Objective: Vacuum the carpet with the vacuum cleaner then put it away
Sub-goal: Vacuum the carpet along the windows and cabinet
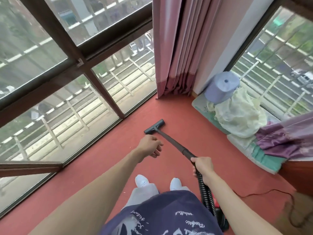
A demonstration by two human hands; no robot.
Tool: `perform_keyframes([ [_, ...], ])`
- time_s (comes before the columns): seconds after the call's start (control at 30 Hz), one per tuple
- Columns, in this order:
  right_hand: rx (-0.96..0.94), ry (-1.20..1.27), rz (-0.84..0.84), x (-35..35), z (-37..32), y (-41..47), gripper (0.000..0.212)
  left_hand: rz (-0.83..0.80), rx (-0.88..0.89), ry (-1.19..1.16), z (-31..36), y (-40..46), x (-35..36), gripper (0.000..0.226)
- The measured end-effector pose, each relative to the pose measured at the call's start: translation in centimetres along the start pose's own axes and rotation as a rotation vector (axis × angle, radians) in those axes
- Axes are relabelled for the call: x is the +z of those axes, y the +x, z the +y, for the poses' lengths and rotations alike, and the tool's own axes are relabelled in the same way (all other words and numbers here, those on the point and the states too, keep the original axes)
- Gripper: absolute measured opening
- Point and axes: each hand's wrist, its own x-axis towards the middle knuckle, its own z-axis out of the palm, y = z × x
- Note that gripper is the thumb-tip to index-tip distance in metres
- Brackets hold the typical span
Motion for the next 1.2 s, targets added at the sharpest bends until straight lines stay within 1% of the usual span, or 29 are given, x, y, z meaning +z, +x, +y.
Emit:
perform_keyframes([
  [0.1, -0.030, -0.057, 0.040, 2.6, -2.7, 0.1, 0.013, -0.014, 0.032, 0.006, 0.7, 0.6, -2.2, 0.022],
  [0.2, -0.062, -0.139, 0.057, 4.9, -5.7, 0.8, 0.017, -0.006, 0.023, 0.012, 0.3, 1.6, -4.3, 0.020],
  [0.37, -0.088, -0.183, 0.073, 8.0, -10.4, 3.9, 0.022, 0.046, -0.049, -0.039, -0.7, 2.8, -7.5, 0.018],
  [0.47, -0.115, -0.190, 0.073, 9.3, -13.8, 5.4, 0.021, 0.119, -0.081, -0.103, -0.8, 3.9, -9.2, 0.016],
  [0.57, -0.136, -0.185, 0.075, 9.4, -17.5, 5.6, 0.012, 0.191, -0.112, -0.157, -0.2, 4.9, -10.2, 0.015],
  [0.7, -0.085, -0.198, 0.017, 6.9, -19.8, 7.7, 0.015, 0.231, -0.160, -0.219, 1.8, 7.2, -9.8, 0.016],
  [0.77, -0.074, -0.191, 0.001, 5.1, -19.9, 8.9, 0.018, 0.210, -0.165, -0.235, 3.4, 8.5, -8.5, 0.016],
  [0.9, -0.090, -0.151, 0.098, 1.3, -19.1, 9.9, 0.025, 0.093, -0.105, -0.144, 8.1, 10.8, -5.2, 0.017],
  [0.97, -0.051, -0.081, 0.135, -1.1, -17.9, 9.5, 0.026, 0.043, -0.070, -0.102, 10.6, 12.0, -3.4, 0.019],
  [1.1, 0.073, 0.056, 0.182, -6.4, -13.1, 8.5, 0.025, -0.052, -0.010, -0.023, 14.5, 13.4, 0.0, 0.018],
  [1.2, 0.133, 0.093, 0.253, -9.3, -9.1, 7.7, 0.028, -0.115, 0.008, 0.040, 15.8, 13.8, 1.8, 0.017],
])
